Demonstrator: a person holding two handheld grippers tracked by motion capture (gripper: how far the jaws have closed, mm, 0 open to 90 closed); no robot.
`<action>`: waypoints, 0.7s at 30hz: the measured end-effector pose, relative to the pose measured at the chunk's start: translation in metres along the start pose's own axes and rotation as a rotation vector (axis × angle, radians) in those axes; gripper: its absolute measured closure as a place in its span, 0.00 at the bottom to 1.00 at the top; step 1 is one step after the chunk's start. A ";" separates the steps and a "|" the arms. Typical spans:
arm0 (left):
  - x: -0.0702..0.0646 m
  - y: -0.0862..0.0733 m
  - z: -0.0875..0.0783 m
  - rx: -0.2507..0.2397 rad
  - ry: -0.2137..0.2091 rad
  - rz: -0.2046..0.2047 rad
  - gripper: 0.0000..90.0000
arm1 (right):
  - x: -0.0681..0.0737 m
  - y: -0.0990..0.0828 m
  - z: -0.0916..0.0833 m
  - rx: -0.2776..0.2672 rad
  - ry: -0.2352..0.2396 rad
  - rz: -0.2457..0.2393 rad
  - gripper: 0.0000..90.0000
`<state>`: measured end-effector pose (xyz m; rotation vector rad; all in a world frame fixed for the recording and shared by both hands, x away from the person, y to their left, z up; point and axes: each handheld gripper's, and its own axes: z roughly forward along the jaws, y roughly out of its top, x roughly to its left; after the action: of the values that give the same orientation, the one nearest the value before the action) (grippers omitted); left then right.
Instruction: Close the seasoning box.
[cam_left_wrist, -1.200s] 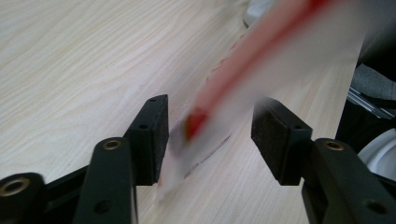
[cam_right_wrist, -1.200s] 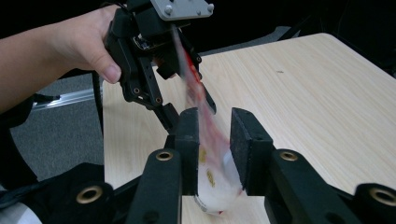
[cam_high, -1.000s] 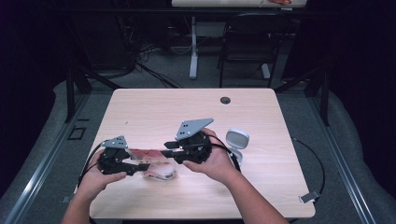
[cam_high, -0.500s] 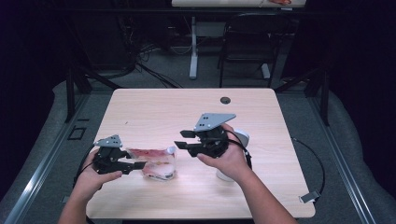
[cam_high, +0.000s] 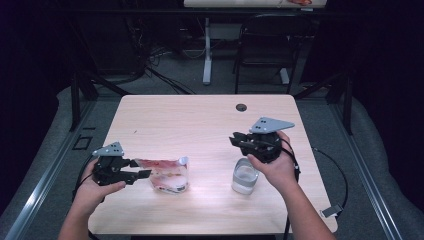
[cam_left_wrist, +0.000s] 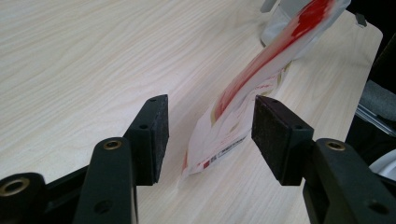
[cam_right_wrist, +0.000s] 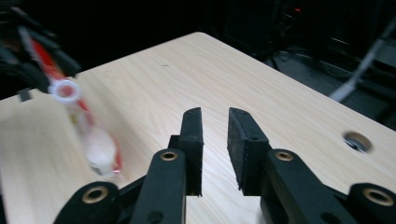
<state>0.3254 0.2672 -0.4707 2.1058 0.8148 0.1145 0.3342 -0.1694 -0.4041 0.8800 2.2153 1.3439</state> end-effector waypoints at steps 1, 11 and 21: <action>0.001 0.000 0.000 -0.001 0.004 -0.001 0.52 | -0.005 -0.003 -0.003 0.002 -0.016 0.015 0.88; 0.001 0.000 0.002 0.005 0.008 -0.002 0.50 | -0.037 -0.026 -0.023 0.007 -0.103 0.128 1.00; 0.001 -0.001 0.004 -0.002 0.007 -0.002 0.49 | -0.052 -0.039 -0.024 0.014 -0.177 0.189 1.00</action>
<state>0.3273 0.2654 -0.4739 2.1035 0.8203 0.1223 0.3454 -0.2339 -0.4267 1.1902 2.0508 1.2778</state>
